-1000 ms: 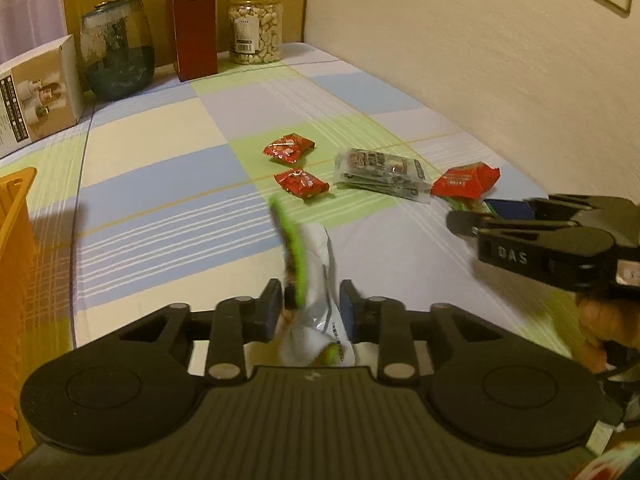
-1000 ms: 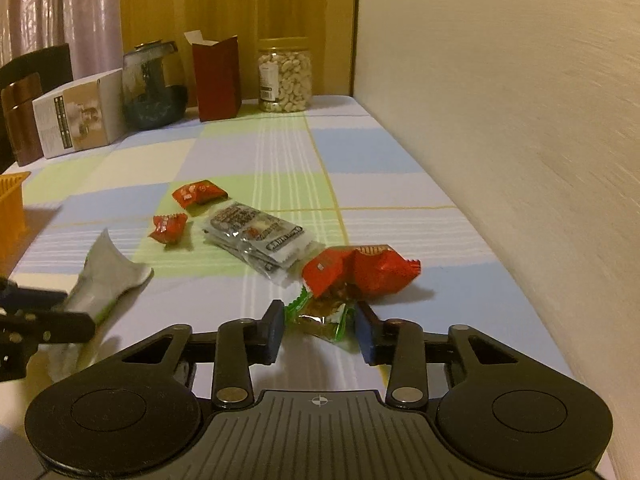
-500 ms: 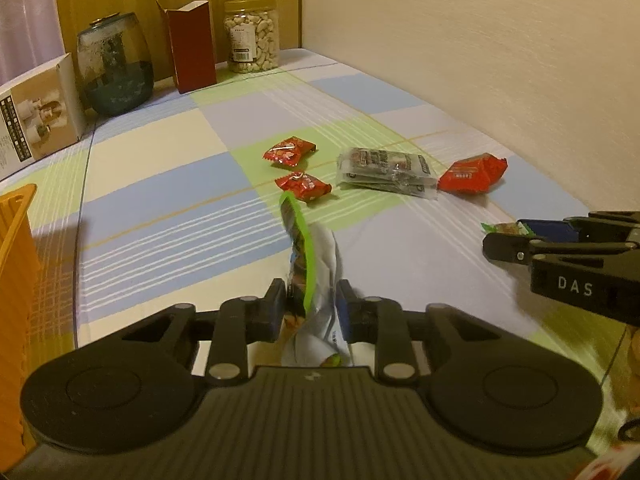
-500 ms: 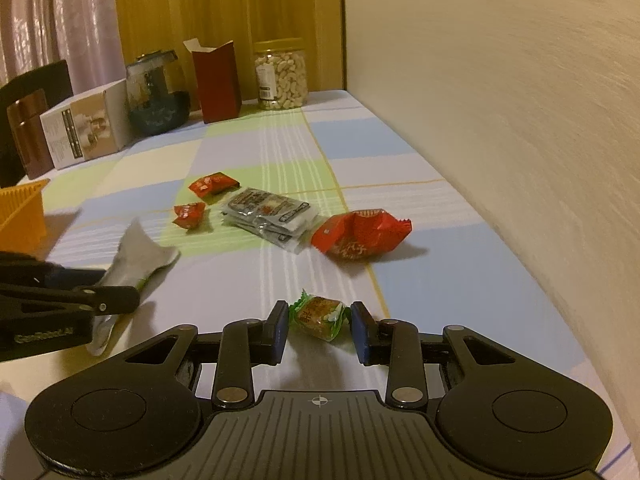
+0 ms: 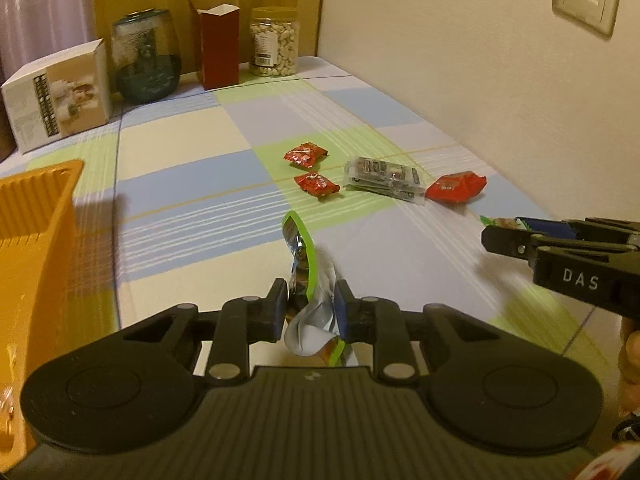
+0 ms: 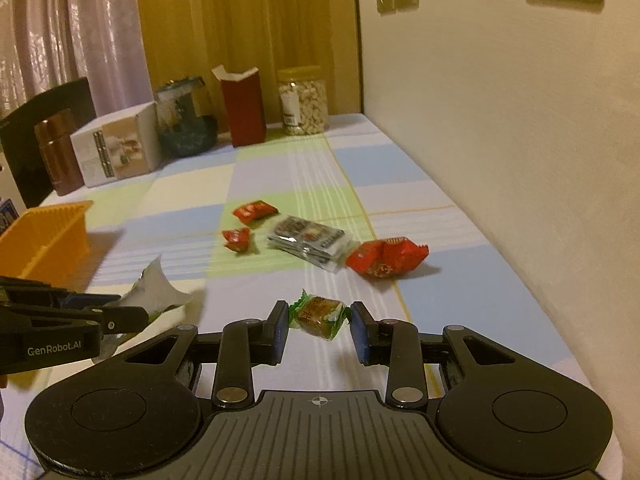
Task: Organize snacks
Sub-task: 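Carry both snacks over the orange tray and open both tools to drop them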
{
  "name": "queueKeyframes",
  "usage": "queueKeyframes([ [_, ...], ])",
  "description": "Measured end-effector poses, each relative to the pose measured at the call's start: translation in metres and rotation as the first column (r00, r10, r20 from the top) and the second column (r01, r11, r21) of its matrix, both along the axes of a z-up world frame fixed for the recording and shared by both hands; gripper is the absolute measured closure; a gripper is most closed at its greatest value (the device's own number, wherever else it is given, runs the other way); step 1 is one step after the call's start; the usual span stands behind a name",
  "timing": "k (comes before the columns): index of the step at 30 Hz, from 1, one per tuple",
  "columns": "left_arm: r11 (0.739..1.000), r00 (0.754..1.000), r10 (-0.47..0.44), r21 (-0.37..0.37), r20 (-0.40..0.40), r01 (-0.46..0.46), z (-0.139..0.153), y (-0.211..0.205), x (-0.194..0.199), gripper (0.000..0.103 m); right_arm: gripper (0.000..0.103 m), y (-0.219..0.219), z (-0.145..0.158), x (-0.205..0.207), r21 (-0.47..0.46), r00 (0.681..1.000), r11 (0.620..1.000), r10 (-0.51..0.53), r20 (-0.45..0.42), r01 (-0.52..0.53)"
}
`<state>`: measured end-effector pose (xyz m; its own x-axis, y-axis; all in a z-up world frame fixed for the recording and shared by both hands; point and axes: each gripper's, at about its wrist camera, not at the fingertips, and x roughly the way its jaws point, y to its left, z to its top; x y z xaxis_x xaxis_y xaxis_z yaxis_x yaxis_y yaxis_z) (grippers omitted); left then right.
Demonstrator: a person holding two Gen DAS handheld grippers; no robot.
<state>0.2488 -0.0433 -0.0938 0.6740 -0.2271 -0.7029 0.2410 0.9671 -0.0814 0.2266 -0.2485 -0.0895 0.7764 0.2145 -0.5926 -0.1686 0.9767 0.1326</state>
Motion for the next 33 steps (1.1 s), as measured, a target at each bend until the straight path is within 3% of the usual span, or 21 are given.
queueKeyframes([
  [18,0.994,0.993,0.105,-0.044,0.053,-0.102,0.067,0.052,-0.077,0.081,0.070,0.038,0.071,-0.064,0.043,0.996,0.997,0.064,0.059,-0.066],
  [33,0.982,0.978,0.185,-0.057,0.097,-0.181,0.101,0.102,-0.122,0.081,0.070,0.104,0.099,-0.098,0.056,0.983,0.983,0.170,0.068,-0.174],
])
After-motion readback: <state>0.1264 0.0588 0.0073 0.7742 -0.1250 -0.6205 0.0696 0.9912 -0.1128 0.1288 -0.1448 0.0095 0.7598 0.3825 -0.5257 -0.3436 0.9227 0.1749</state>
